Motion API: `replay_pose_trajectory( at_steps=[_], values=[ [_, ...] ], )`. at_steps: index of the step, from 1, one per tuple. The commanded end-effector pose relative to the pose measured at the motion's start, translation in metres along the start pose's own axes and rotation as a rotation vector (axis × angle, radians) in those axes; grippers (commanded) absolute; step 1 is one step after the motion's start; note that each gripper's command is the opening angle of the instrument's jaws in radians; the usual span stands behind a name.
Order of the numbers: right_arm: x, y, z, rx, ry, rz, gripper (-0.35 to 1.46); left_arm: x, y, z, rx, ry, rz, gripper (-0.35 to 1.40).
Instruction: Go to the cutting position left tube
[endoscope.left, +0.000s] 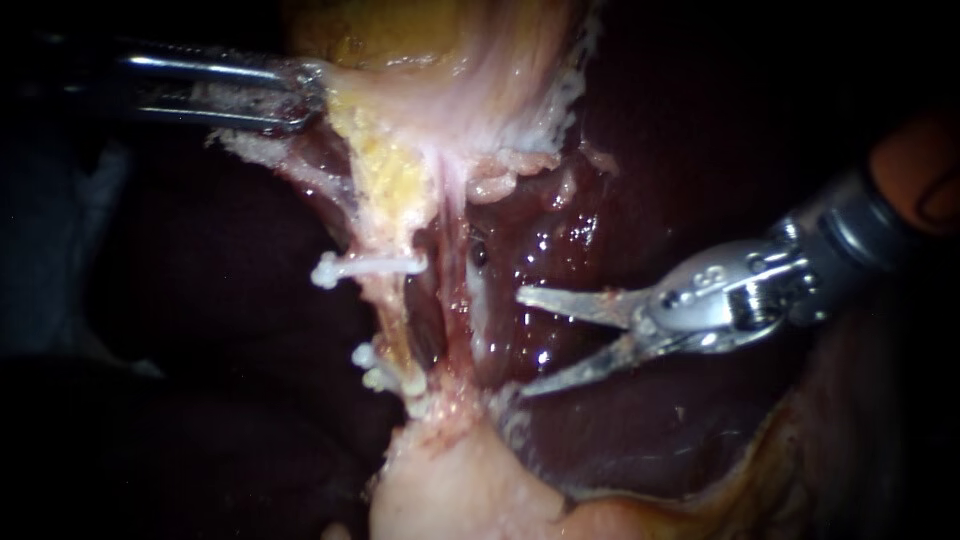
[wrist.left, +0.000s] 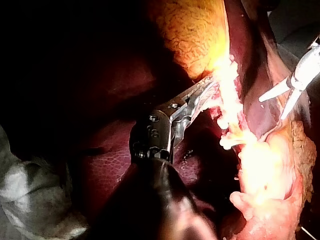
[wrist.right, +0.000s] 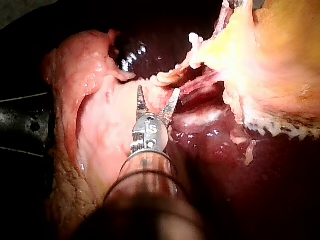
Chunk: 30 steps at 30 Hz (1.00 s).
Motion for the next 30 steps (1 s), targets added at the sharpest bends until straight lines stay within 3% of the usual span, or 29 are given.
replay_pose_trajectory(
  at_steps=[1,10,19,25,30],
  values=[
    [0.0,0.0,0.0006,0.004,-0.003,0.004,1.43,0.0,0.0,0.0001,0.001,0.0,0.0,-0.35],
    [-0.0015,0.0003,0.0051,0.023,0.004,0.018,1.43,-0.0001,0.0,0.0001,0.001,0.0,0.001,-0.35],
    [-0.0038,0.0025,0.0062,0.024,-0.001,0.03,1.43,-0.0002,0.0,0.0002,0.001,0.001,0.001,-0.35],
    [-0.0037,0.0035,0.0072,0.063,0.004,0.045,1.43,-0.0002,0.0,0.0002,0.001,0.001,0.001,-0.35],
    [-0.0029,0.0036,0.0091,0.105,0.034,0.056,1.43,-0.0002,0.0,0.0002,0.002,0.001,0.001,-0.35]
  ],
)
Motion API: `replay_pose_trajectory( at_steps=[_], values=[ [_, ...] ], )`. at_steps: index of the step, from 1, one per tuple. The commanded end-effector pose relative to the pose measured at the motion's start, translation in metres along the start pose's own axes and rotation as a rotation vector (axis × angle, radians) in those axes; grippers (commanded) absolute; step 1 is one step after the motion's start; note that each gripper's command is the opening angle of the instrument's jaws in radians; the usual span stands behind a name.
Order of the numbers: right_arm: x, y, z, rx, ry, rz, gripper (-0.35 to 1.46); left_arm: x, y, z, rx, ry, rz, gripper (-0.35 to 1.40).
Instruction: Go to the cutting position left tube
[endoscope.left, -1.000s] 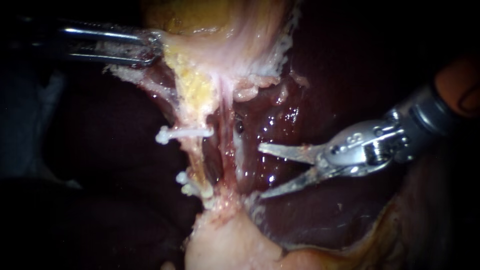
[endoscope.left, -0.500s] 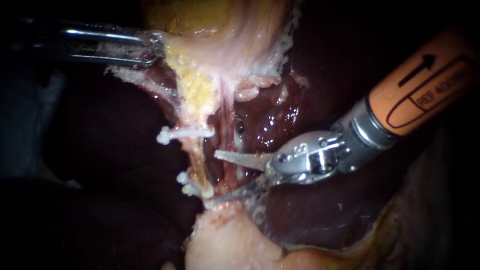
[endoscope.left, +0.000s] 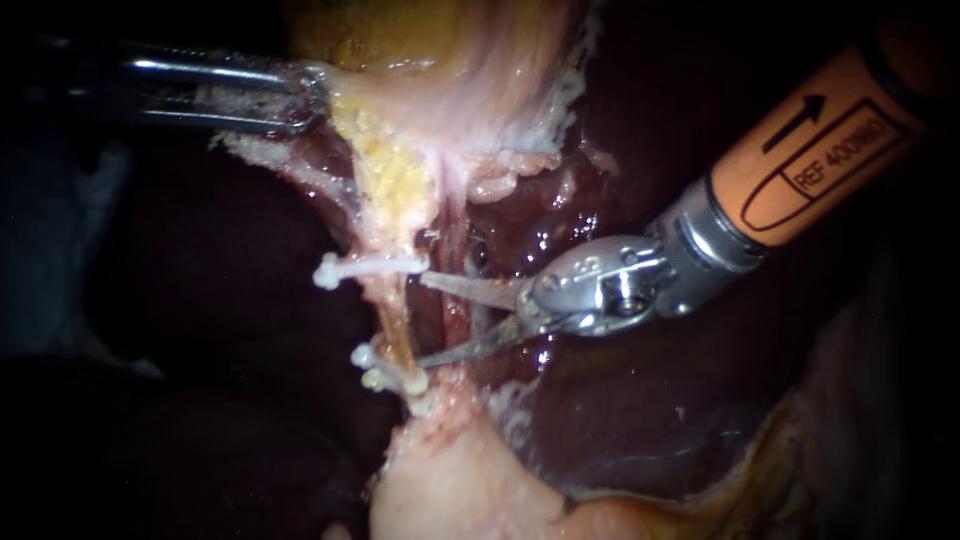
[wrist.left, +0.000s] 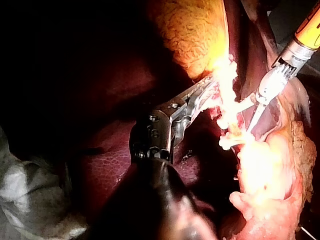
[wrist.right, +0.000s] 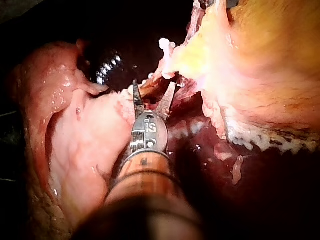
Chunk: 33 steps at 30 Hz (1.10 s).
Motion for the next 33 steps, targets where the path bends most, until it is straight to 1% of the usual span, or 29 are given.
replay_pose_trajectory(
  at_steps=[1,4,7,13,19,22,28,33],
  values=[
    [0.0002,0.0,0.0006,0.012,0.006,0.006,1.43,0.0,0.0,0.0,0.0,0.0,0.0,-0.35],
    [0.0008,0.0001,0.002,0.043,0.028,0.017,1.41,0.0,0.0,0.0,0.0,0.0,0.0,-0.35],
    [0.0012,0.0,0.0031,0.058,0.036,0.026,1.41,0.0,0.0,0.0,0.0,0.0,0.0,-0.35],
    [0.0018,0.0,0.0052,0.032,0.032,0.048,1.4,0.0,0.0,0.0001,0.001,0.0,0.0,-0.35],
    [0.0022,0.0,0.007,0.024,0.03,0.064,1.4,-0.0001,0.0,0.0003,0.002,0.001,0.001,-0.35],
    [0.0025,-0.0001,0.0074,0.023,0.042,0.07,1.4,-0.0001,0.0,0.0003,0.002,0.001,0.001,-0.35],
    [0.0035,-0.0011,0.0075,0.025,0.069,0.074,1.4,-0.0001,0.0,0.0003,0.002,0.001,0.001,-0.35],
    [0.0051,-0.0024,0.0072,0.063,0.122,0.09,1.4,-0.0001,0.0,0.0003,0.002,0.001,0.001,-0.35]
  ],
)
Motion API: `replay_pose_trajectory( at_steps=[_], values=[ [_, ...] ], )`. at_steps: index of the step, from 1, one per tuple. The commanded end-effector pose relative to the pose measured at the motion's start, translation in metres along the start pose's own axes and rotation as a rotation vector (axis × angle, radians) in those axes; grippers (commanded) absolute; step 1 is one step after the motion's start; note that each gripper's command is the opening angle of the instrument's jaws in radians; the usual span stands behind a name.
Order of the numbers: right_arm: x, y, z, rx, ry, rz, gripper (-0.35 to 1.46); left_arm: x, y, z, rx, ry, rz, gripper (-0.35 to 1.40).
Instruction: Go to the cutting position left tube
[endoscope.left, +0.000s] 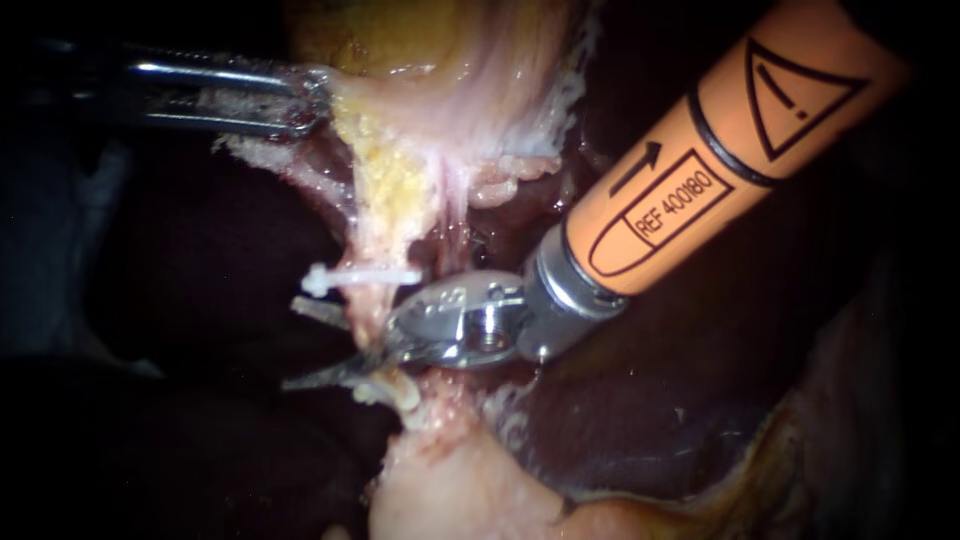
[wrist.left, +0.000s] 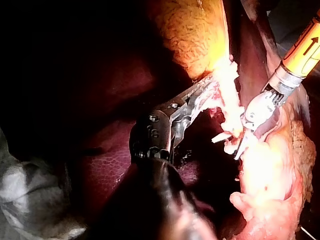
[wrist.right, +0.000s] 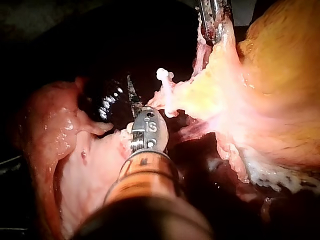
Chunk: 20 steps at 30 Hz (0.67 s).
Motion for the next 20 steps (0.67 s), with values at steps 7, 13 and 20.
replay_pose_trajectory(
  at_steps=[7,13,20],
  values=[
    [0.0022,-0.0021,0.0002,0.036,0.033,0.007,1.4,0.0,0.0,0.0,0.0,0.0,0.0,-0.35],
    [0.0025,-0.0027,0.0005,0.045,0.039,0.004,1.4,0.0,0.0,0.0,0.0,0.0,0.0,-0.35],
    [0.0024,-0.0025,0.0004,0.045,0.039,0.004,1.4,0.0,0.0,0.0,0.0,0.0,0.0,-0.35]
  ],
)
